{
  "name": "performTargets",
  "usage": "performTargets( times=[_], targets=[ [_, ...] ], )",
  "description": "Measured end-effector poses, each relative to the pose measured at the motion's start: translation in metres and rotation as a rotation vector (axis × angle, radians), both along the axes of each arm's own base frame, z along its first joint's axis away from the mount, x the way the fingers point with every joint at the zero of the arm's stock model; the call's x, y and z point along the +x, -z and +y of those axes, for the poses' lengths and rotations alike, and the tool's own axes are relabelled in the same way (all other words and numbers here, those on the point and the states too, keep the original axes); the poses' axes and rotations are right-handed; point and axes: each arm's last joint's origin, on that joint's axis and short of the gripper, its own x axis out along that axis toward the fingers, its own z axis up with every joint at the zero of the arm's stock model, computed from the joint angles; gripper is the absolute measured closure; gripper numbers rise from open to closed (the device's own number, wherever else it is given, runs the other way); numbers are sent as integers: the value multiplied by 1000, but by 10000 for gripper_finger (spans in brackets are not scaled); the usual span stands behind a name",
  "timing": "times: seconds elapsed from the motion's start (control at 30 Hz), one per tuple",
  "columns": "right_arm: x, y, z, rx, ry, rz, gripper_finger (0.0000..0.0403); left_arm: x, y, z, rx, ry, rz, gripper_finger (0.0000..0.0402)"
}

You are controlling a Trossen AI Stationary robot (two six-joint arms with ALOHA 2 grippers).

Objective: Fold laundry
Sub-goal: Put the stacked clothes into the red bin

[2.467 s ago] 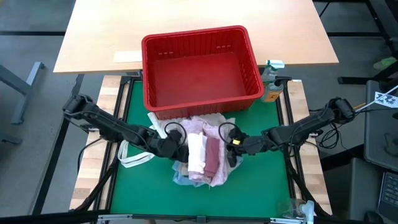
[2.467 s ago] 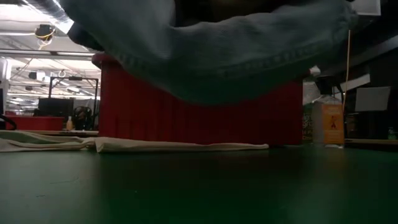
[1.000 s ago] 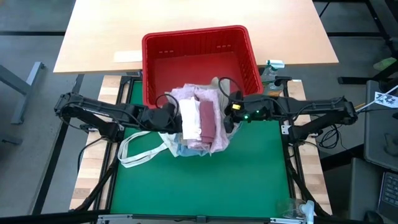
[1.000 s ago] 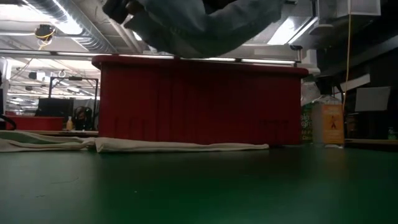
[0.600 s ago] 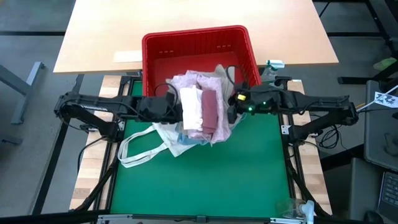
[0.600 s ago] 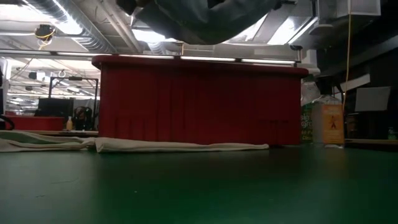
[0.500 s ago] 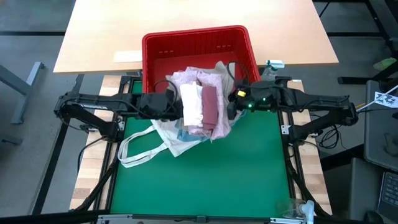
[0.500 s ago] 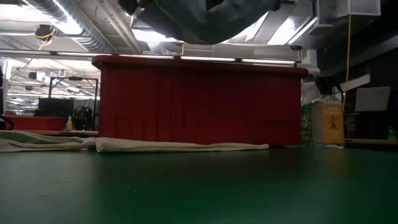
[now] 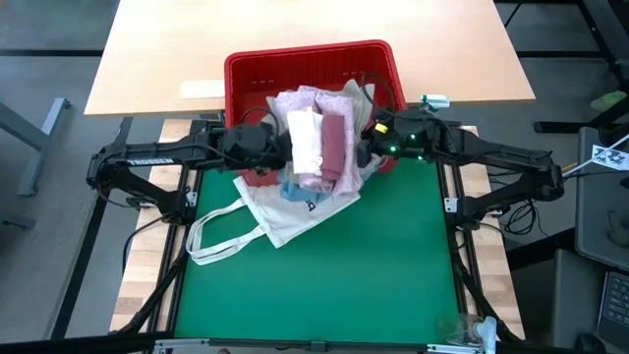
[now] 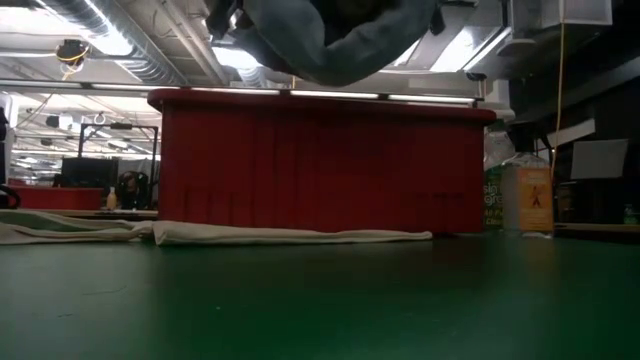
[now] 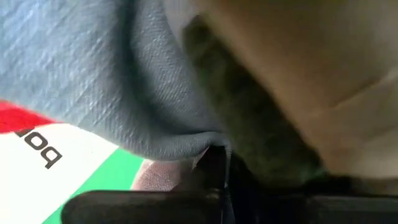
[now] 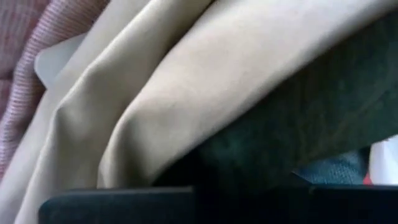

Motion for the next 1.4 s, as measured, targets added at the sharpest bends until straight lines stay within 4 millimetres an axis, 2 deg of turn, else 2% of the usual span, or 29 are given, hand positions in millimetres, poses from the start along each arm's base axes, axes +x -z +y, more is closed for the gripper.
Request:
performTargets(
  times=[0.37,0.57,1.4],
  targets=[
    [7,8,-35,18,74,-5,365,-3,-7,31,21,-112,-74,395],
    [15,16,-56,37,85,-15,365,-5,-2,48,30,-161,-38,399],
    [17,47,-156,112,139,-94,365,-10,16,120,31,-270,20,398]
  ],
)
